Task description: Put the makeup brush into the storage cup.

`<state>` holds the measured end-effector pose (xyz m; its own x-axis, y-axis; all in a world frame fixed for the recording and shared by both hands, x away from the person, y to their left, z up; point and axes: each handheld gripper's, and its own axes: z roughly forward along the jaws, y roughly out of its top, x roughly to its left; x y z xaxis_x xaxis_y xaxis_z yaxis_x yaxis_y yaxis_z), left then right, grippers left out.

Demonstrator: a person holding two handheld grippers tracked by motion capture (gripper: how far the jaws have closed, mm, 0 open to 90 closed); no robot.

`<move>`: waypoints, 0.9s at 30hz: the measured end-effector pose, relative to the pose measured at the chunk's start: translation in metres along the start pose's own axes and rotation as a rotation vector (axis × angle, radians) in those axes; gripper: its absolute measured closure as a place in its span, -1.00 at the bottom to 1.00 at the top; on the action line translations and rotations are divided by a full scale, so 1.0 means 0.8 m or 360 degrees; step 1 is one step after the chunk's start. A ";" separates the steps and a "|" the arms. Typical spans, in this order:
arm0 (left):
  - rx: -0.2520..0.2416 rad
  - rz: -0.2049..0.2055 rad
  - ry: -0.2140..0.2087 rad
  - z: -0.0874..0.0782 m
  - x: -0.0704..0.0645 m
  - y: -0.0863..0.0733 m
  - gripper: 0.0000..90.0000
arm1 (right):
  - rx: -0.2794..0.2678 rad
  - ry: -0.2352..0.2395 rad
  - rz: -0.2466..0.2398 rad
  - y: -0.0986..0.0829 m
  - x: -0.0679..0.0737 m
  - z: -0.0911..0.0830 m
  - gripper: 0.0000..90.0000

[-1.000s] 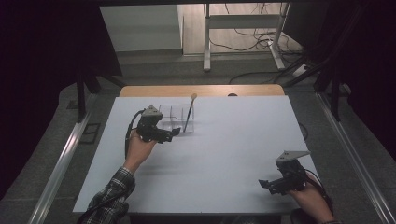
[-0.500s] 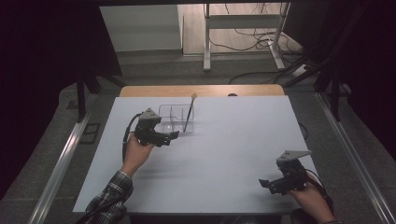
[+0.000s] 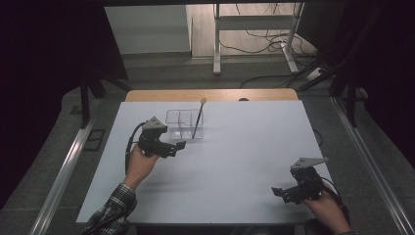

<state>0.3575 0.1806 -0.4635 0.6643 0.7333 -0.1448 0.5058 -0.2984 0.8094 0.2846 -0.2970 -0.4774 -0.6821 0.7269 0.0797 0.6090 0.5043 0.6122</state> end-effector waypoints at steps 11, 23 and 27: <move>0.0006 0.0019 0.0011 -0.008 -0.005 -0.007 -0.99 | 0.0000 -0.0004 -0.0006 0.000 0.000 0.000 -1.00; 0.0013 0.0019 0.0029 -0.021 -0.010 -0.016 -0.99 | -0.0004 -0.0016 -0.0006 0.000 0.001 0.000 -1.00; 0.0009 0.0020 0.0033 -0.025 -0.011 -0.019 -1.00 | -0.0003 -0.0018 -0.0002 0.000 0.001 0.000 -1.00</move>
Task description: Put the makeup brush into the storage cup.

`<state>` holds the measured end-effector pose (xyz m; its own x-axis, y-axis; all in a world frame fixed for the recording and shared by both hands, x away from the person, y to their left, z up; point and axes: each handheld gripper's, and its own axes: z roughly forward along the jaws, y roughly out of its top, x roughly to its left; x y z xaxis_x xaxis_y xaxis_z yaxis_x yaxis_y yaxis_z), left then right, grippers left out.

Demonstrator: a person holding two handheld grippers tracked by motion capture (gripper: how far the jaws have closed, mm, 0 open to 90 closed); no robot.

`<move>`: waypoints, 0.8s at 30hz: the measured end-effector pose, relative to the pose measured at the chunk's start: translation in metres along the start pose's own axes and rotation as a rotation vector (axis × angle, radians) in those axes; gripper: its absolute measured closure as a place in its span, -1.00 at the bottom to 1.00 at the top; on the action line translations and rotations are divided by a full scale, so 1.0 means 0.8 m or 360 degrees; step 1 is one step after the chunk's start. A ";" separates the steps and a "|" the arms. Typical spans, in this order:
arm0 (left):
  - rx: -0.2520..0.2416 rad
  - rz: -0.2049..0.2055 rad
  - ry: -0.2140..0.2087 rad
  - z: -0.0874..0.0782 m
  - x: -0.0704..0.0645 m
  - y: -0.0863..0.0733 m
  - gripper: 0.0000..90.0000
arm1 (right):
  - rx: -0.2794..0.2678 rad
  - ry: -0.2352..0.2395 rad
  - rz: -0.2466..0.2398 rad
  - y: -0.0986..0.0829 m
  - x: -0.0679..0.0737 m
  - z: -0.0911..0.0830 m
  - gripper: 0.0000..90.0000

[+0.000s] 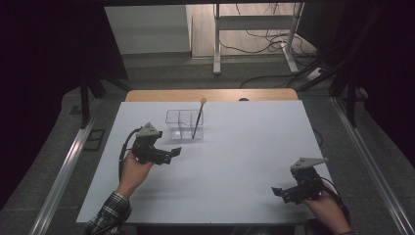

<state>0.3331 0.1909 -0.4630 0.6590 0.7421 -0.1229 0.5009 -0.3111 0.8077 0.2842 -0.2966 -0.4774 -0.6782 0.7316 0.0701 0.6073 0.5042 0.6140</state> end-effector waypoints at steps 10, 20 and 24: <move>-0.0005 -0.0004 0.0021 -0.010 -0.003 -0.009 -1.00 | 0.0004 -0.0002 -0.0005 0.000 0.000 0.000 -1.00; -0.0003 -0.0015 0.0036 -0.020 -0.004 -0.020 -1.00 | 0.0007 -0.0002 -0.0002 0.000 0.001 0.000 -1.00; 0.0001 -0.0018 0.0036 -0.024 -0.005 -0.023 -1.00 | 0.0009 -0.0004 -0.0004 0.000 0.001 0.000 -1.00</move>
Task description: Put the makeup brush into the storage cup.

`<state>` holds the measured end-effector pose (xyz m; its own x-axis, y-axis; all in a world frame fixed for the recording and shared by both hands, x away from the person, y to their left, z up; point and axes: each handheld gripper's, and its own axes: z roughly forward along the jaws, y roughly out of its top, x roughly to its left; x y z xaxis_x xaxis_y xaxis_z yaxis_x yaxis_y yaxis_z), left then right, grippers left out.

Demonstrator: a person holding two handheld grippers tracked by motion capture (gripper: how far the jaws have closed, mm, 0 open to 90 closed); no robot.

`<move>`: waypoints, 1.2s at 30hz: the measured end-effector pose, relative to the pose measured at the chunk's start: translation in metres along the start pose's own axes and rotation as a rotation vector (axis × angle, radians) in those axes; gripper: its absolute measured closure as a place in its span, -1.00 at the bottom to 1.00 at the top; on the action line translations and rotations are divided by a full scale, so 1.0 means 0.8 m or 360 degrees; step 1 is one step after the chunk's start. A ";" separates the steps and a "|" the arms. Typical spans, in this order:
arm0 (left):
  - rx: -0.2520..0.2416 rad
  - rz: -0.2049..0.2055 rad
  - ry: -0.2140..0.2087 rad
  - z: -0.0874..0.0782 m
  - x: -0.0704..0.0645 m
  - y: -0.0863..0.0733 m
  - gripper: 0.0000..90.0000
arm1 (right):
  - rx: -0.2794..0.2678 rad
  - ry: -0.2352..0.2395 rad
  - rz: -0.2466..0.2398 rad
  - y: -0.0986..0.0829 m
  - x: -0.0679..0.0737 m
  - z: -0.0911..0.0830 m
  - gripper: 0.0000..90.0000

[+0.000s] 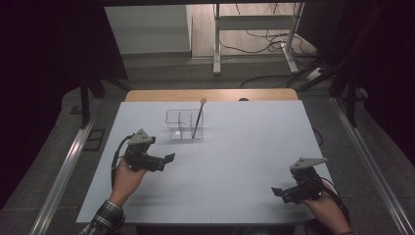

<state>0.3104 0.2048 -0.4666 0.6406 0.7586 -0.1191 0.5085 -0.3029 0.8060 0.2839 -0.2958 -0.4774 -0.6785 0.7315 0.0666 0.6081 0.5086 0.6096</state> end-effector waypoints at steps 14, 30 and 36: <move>-0.0004 -0.0004 0.0011 -0.013 -0.004 -0.010 -1.00 | 0.0003 -0.0001 0.0001 0.000 0.000 0.000 -1.00; -0.0018 -0.0028 0.0019 -0.030 -0.008 -0.024 -1.00 | 0.0006 0.0001 0.0001 0.000 0.000 0.001 -1.00; -0.0020 -0.0034 0.0022 -0.036 -0.010 -0.029 -1.00 | 0.0007 0.0002 0.0001 0.000 0.000 0.001 -1.00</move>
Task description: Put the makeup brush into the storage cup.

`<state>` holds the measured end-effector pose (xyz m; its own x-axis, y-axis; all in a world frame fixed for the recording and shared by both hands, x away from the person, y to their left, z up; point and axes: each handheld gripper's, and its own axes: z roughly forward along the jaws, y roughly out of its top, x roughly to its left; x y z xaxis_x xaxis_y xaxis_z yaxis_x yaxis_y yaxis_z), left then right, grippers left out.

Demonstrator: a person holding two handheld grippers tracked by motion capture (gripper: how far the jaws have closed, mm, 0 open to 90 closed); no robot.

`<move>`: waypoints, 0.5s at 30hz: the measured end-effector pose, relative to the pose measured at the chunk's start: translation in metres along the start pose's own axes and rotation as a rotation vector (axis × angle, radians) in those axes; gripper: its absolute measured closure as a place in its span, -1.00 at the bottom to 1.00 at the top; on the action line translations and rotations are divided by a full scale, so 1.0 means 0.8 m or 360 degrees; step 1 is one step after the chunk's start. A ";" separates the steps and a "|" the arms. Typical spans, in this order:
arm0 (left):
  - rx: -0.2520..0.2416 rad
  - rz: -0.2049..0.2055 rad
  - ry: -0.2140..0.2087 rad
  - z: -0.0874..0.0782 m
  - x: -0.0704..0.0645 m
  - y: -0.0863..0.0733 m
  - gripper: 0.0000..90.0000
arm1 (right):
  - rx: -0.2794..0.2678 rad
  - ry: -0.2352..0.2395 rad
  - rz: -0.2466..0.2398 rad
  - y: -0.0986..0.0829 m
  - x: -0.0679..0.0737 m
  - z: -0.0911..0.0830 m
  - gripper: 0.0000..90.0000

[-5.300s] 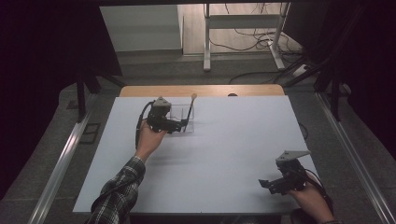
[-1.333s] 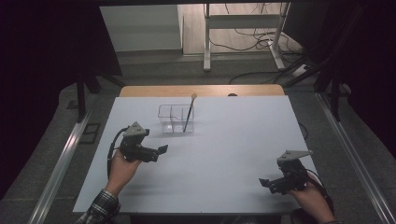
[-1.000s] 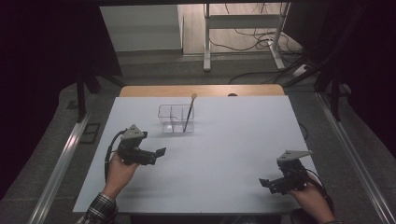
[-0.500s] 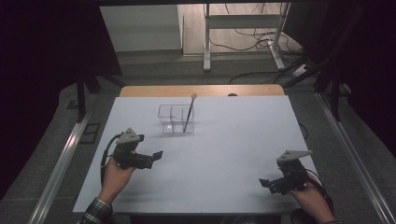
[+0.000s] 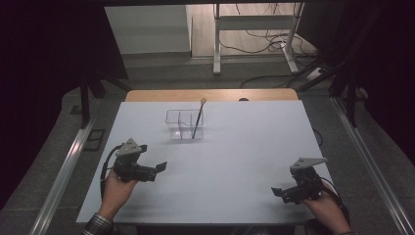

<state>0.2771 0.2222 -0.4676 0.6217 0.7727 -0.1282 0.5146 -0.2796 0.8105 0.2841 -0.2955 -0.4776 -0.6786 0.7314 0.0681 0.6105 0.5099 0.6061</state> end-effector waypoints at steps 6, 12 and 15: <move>0.0009 -0.0004 0.0009 -0.005 -0.001 -0.005 -1.00 | 0.0002 0.0002 -0.0001 0.000 0.000 0.000 -1.00; 0.0003 -0.0018 0.0014 -0.011 -0.001 -0.010 -1.00 | 0.0002 0.0002 -0.0001 0.000 0.000 0.000 -1.00; 0.0000 -0.0022 0.0014 -0.014 -0.002 -0.012 -1.00 | 0.0001 0.0003 -0.0004 0.000 0.000 0.000 -1.00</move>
<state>0.2646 0.2305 -0.4687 0.6094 0.7814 -0.1342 0.5230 -0.2690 0.8088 0.2842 -0.2955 -0.4778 -0.6807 0.7294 0.0680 0.6090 0.5119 0.6059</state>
